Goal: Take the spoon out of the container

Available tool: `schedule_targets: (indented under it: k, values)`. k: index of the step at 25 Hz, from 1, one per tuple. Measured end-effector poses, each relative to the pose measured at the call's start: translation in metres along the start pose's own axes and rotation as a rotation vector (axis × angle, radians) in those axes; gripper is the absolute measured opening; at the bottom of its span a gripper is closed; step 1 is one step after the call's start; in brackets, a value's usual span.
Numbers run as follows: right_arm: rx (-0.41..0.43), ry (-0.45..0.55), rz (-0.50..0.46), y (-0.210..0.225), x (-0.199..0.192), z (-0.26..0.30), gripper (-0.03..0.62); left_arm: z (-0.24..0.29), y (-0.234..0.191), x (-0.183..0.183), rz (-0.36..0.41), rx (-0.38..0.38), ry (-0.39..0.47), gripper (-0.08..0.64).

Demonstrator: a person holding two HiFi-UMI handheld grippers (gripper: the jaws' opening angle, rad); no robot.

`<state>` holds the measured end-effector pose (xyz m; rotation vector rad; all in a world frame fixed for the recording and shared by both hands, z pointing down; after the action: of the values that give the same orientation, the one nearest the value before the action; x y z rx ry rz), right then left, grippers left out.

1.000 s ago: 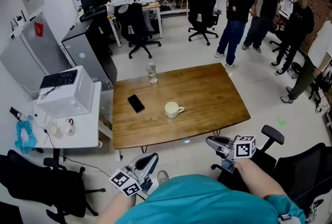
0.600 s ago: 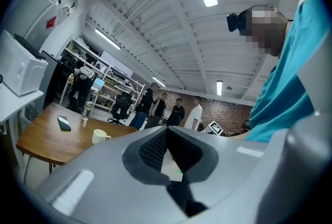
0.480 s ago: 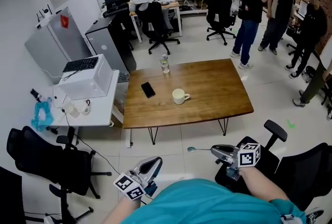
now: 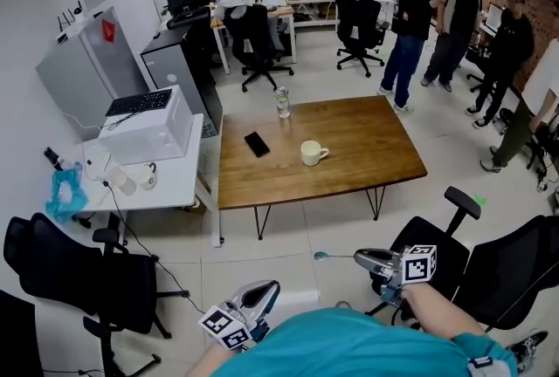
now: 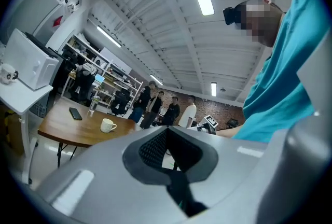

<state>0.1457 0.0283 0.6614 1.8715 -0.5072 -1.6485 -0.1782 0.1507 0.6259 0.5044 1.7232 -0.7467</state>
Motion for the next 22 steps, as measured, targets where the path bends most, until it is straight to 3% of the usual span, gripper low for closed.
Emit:
schedule_targets:
  k: [6,14,22]
  values:
    - [0.007,-0.003,-0.011,-0.023,-0.003,-0.023,0.051,0.009,0.034,0.005,0.023,-0.005,0.014,-0.002]
    - [0.042,0.044,-0.001,0.004,-0.006,-0.090,0.052,0.056,0.078,-0.046,0.002,0.000,-0.013,-0.003]
    - [0.050,0.049,0.010,0.011,0.007,-0.098,0.051,0.077,0.083,-0.034,-0.005,0.030,-0.006,-0.002]
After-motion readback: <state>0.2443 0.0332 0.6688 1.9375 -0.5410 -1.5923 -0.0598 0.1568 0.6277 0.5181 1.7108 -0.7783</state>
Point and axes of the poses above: the fingertips, and each gripper's own axes: z forward along the fingers, y to its right, x out of its top, the point moved 8 cm from there along -z, backward along the fingers, and after that the axes turned 5 degrees about x, right-handed, at the moved point
